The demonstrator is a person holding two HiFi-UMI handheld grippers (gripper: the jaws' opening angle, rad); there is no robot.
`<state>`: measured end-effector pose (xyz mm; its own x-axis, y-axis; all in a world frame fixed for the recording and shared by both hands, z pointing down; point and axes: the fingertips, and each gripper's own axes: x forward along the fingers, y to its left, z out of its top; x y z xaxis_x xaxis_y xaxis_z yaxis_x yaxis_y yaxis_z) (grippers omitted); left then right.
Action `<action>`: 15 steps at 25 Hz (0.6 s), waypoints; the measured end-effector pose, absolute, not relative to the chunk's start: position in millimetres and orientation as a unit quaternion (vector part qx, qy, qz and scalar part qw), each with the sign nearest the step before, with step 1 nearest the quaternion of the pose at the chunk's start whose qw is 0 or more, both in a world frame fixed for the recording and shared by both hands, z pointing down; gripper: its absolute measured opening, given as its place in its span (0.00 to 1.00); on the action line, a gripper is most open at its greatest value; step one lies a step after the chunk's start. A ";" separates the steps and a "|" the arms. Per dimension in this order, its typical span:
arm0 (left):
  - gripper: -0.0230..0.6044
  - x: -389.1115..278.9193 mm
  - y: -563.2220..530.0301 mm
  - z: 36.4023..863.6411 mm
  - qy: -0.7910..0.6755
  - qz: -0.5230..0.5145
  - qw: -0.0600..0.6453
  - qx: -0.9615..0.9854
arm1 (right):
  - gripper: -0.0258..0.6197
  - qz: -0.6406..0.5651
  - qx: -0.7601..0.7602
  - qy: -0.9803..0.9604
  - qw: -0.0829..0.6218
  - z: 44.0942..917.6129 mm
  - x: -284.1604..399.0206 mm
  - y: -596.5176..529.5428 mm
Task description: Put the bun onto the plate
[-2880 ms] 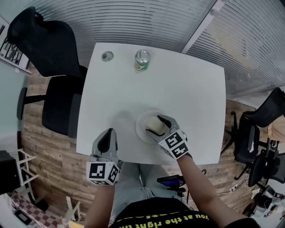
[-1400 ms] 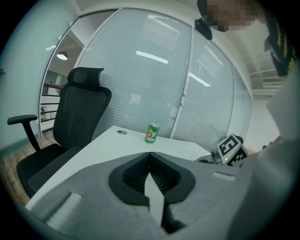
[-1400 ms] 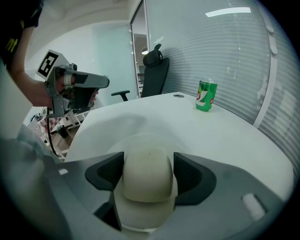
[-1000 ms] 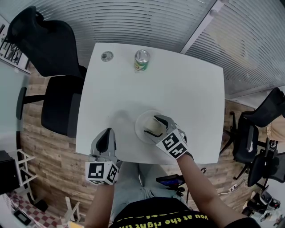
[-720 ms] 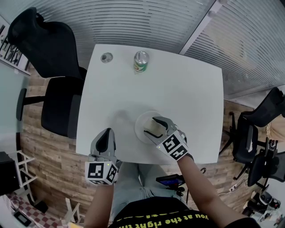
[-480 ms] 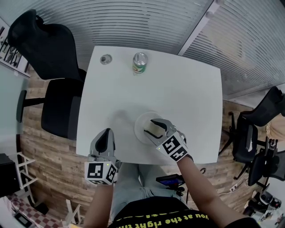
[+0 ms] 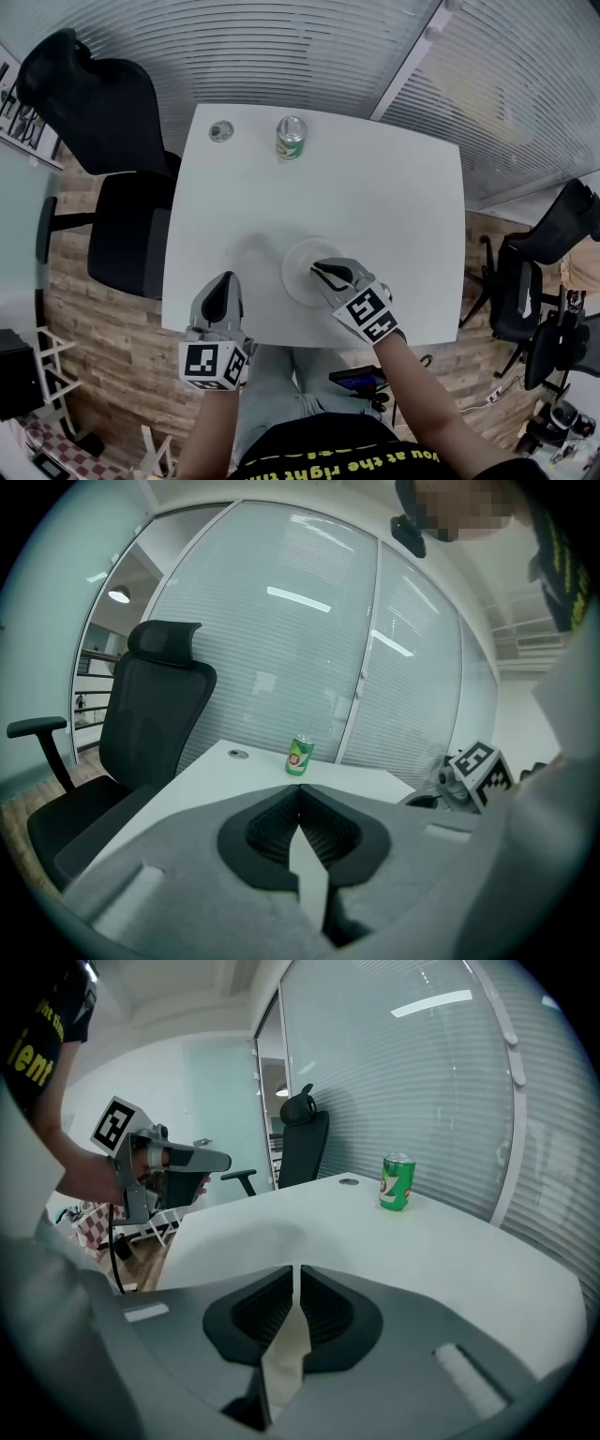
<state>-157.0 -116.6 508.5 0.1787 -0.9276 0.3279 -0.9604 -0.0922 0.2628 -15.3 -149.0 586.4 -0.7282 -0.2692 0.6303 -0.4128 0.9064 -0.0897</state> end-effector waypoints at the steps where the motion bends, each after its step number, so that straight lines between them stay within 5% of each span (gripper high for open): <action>1: 0.04 -157.2 -116.2 507.5 -0.640 0.038 0.211 0.738 | 0.09 0.114 0.186 -0.923 0.316 584.7 -14.7 -148.6; 15: 0.04 -156.9 -123.3 484.0 -0.639 0.029 0.185 0.746 | 0.05 0.129 0.214 -0.933 0.257 546.9 -3.3 -157.4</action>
